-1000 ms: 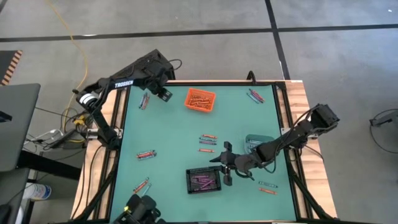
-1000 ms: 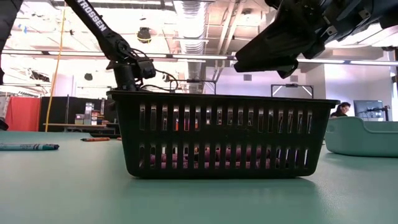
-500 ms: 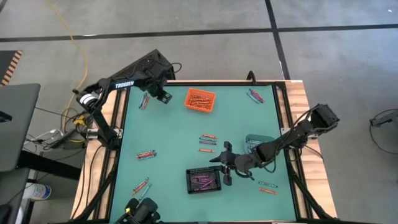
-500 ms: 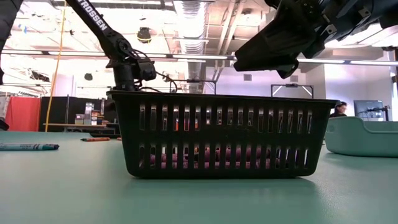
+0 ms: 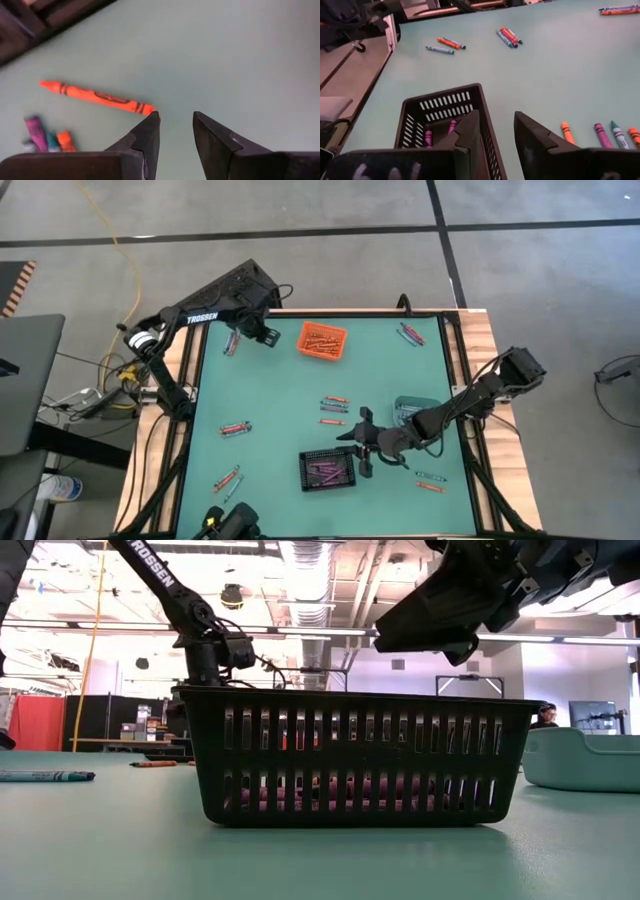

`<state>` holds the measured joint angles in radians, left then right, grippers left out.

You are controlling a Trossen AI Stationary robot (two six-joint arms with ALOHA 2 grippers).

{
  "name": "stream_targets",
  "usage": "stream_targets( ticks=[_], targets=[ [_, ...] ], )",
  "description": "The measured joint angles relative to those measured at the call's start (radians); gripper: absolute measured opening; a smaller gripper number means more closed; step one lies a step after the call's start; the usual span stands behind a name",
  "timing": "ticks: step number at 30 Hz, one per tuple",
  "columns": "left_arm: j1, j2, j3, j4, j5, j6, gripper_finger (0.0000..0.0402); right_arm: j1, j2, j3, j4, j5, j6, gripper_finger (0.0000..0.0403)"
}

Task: Sort crayons
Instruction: Put the orange crayon into the orange bin

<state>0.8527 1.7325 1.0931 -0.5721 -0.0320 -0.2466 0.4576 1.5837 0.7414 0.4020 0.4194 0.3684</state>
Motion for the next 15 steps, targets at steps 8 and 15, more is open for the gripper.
stream_targets(
  ticks=[8,15],
  targets=[
    [0.05,0.0,0.0,-0.013,0.031,-0.162,0.0105,0.0,0.0,0.0,-0.003,0.0,-0.003,0.0118],
    [0.138,0.005,-0.001,-0.006,0.049,-0.265,0.0105,0.005,0.0,0.0,-0.01,0.0,-0.055,0.0118]
  ],
)
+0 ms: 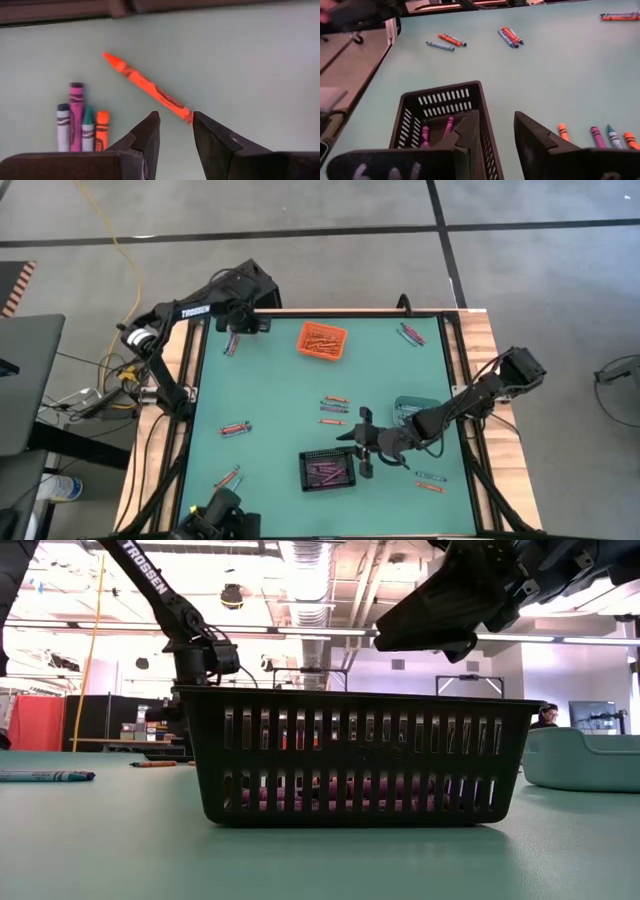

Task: Sort crayons
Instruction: Put the orange crayon into the orange bin

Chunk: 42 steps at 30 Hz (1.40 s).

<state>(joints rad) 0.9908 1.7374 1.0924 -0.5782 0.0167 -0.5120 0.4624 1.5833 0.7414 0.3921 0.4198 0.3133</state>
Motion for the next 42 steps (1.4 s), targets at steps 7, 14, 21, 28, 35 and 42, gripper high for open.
stream_targets(
  ticks=[7,14,21,28,35,42],
  targets=[
    [0.026,0.0,0.0,0.028,0.077,-0.093,0.0105,0.003,0.0,0.0,-0.054,-0.001,-0.016,0.0118],
    [0.001,0.0,0.0,0.028,-0.001,-0.157,0.0105,0.003,0.0,0.0,-0.069,-0.002,-0.03,0.0118],
    [-0.028,0.0,0.0,0.012,-0.084,-0.255,0.0105,0.003,0.0,0.0,-0.07,-0.003,-0.048,0.0118],
    [-0.029,-0.001,-0.053,0.043,-0.107,-0.377,0.0105,0.007,0.0,0.0,-0.07,-0.004,-0.053,0.0118],
    [-0.026,-0.001,-0.096,0.175,-0.068,-0.407,0.0105,0.025,0.0,0.0,-0.069,-0.007,-0.053,0.0118],
    [-0.026,-0.001,-0.096,0.176,-0.076,-0.417,0.0105,0.028,0.0,0.0,-0.069,-0.007,-0.061,0.0118]
  ],
)
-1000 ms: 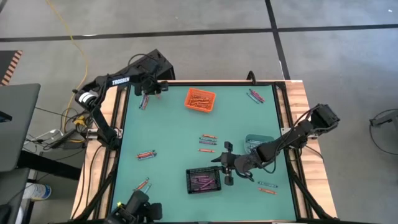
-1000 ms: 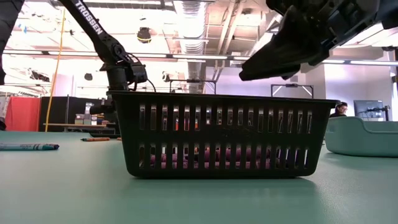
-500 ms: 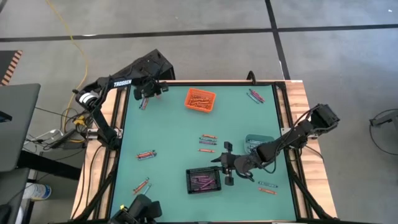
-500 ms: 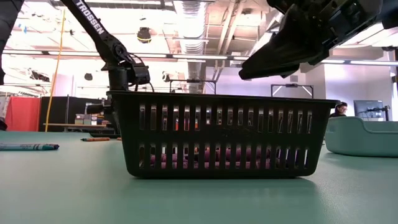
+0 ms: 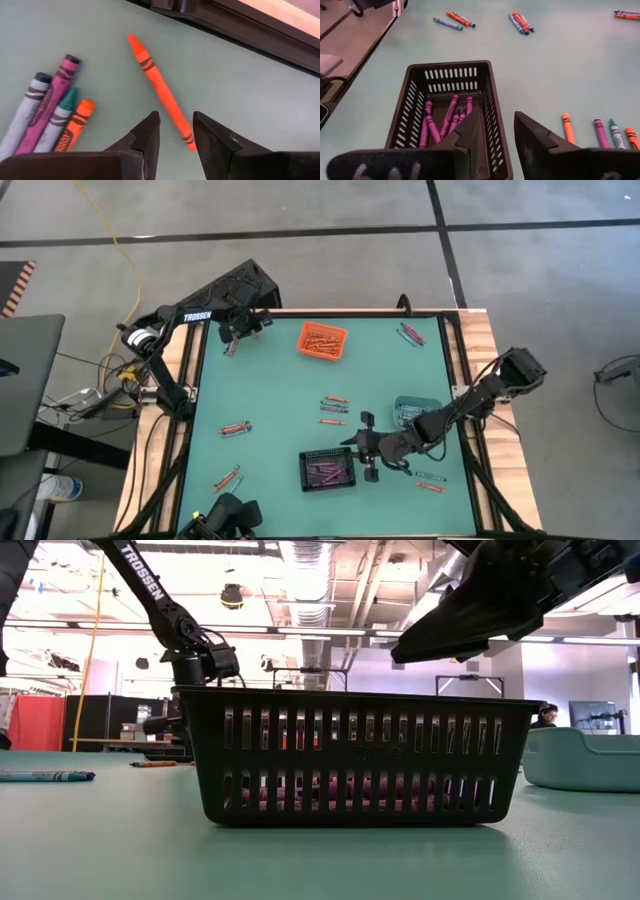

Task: Sort crayons
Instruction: Put the orange crayon into the orange bin

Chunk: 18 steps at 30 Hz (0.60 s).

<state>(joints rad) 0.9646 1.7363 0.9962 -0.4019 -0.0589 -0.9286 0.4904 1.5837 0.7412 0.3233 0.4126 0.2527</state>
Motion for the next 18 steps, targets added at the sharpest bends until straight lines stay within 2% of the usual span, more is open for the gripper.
stream_targets(
  ticks=[8,14,18],
  targets=[
    [0.001,0.017,0.001,0.004,-0.028,0.021,0.0105,0.0,0.0,0.0,0.0,0.0,0.0,0.0118],
    [0.01,0.096,0.011,0.04,0.026,0.027,0.0105,0.001,0.0,0.0,0.0,0.0,0.0,0.0118],
    [0.011,0.106,0.025,0.034,0.031,0.045,0.0105,0.001,0.0,0.0,-0.001,-0.001,0.0,0.0118]
  ],
)
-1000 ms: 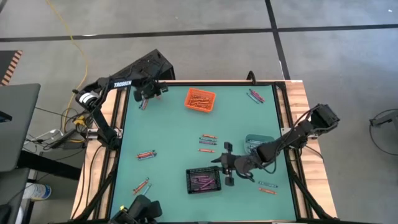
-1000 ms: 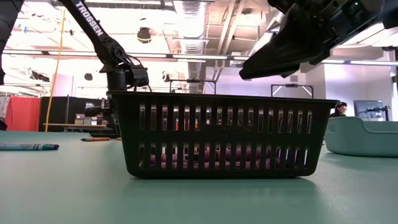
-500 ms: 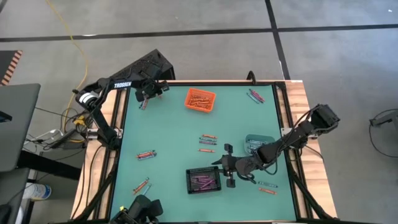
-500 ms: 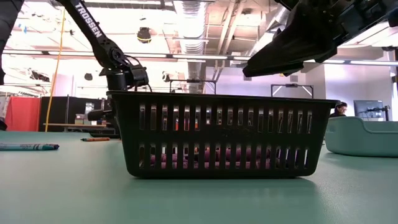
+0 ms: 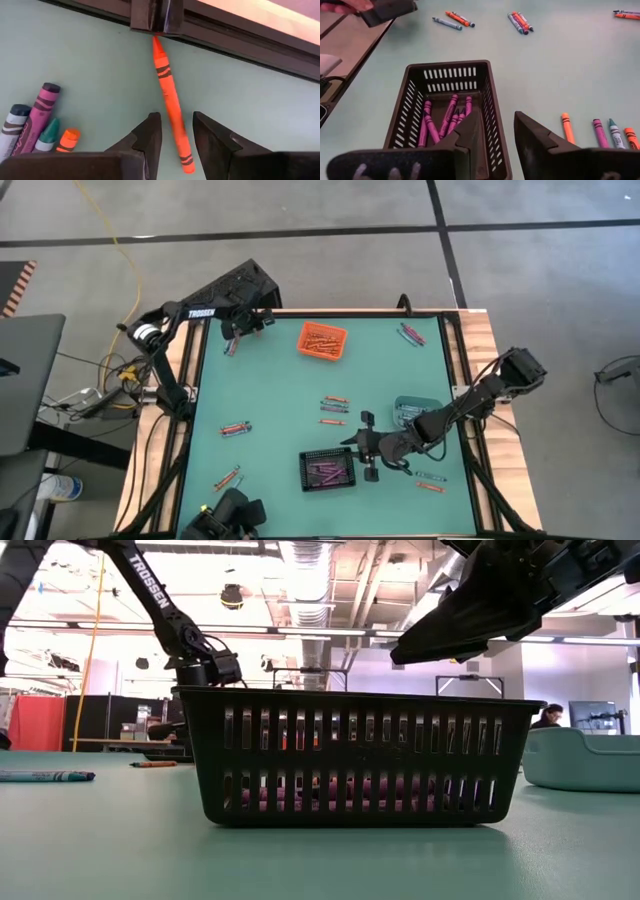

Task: Sort crayons
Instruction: Put the orange crayon into the orange bin

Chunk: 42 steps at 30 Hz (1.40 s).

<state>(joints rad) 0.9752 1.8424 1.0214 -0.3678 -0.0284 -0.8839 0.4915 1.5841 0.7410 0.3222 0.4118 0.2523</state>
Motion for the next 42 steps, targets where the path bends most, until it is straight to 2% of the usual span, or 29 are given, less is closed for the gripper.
stream_targets(
  ticks=[7,11,21,30,34,37,42],
  targets=[
    [0.005,0.01,0.092,-0.196,0.01,0.107,0.0105,0.0,0.0,0.0,-0.005,0.0,-0.003,0.0118],
    [0.001,0.01,0.097,-0.235,0.028,0.172,0.0095,0.0,0.0,0.0,-0.007,-0.005,-0.001,0.0118],
    [-0.041,0.005,0.101,-0.357,0.079,0.351,0.0009,0.0,0.0,0.0,0.0,-0.021,0.001,0.0118],
    [-0.145,0.005,0.099,-0.421,0.14,0.582,0.0013,0.0,0.0,0.0,0.01,-0.021,0.002,0.0118],
    [-0.258,-0.018,0.095,-0.394,0.09,0.711,0.0012,0.0,0.0,0.0,0.01,-0.021,0.002,0.0118],
    [-0.325,-0.071,0.1,-0.39,0.002,0.726,0.0012,0.0,0.0,0.0,0.011,-0.021,0.002,0.0118],
    [-0.377,-0.171,0.146,-0.391,-0.035,0.762,0.0012,0.0,0.0,0.0,0.018,-0.021,0.004,0.0118]
  ],
)
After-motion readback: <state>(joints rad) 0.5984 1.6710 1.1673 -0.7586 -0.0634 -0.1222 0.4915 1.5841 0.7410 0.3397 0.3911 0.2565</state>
